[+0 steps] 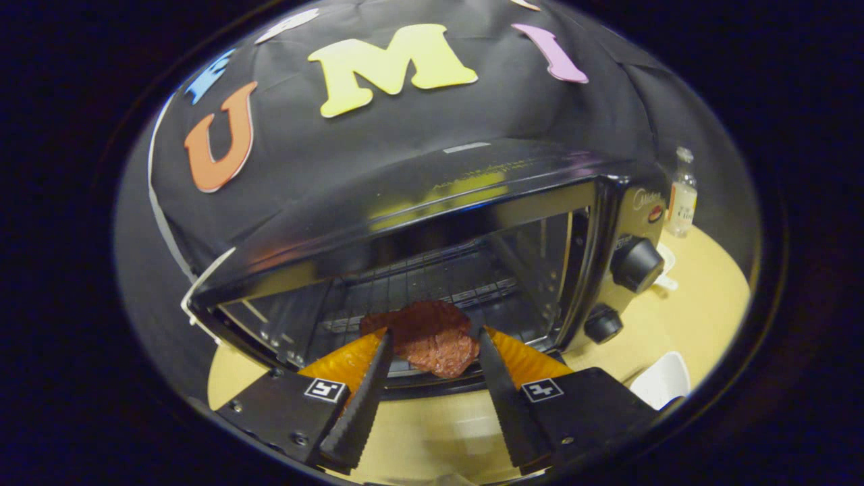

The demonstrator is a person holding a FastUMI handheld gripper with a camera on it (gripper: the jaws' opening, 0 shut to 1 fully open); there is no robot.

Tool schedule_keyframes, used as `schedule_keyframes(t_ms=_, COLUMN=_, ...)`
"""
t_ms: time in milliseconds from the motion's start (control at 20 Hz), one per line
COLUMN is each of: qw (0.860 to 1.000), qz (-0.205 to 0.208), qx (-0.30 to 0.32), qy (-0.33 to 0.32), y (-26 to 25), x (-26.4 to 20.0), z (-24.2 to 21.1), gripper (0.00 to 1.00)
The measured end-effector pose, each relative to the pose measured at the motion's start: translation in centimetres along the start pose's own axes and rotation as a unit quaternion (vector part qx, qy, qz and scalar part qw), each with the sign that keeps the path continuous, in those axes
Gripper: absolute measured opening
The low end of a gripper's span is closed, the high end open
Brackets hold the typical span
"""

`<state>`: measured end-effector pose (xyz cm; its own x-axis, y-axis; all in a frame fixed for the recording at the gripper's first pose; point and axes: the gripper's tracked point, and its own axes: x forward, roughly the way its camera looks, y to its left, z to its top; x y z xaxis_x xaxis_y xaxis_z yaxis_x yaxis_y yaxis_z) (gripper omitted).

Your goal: Open the toaster oven, put the food inside, and close the toaster oven door.

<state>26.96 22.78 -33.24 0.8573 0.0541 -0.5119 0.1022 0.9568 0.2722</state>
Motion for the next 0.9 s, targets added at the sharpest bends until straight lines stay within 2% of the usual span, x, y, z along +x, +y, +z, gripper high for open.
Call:
schedule_keyframes(t_ms=200, qw=0.999, qz=0.014, qx=-0.041, qy=0.0, y=-0.3, x=-2.7, z=-0.8, gripper=0.82)
schedule_keyframes(t_ms=550, qw=0.992, qz=0.021, qx=-0.121, qy=0.0, y=-3.6, x=-11.2, z=-2.1, gripper=0.82)
schedule_keyframes(t_ms=900, qw=0.99, qz=0.012, qx=-0.136, qy=0.029, y=-6.9, x=-16.9, z=-6.3, gripper=0.89)
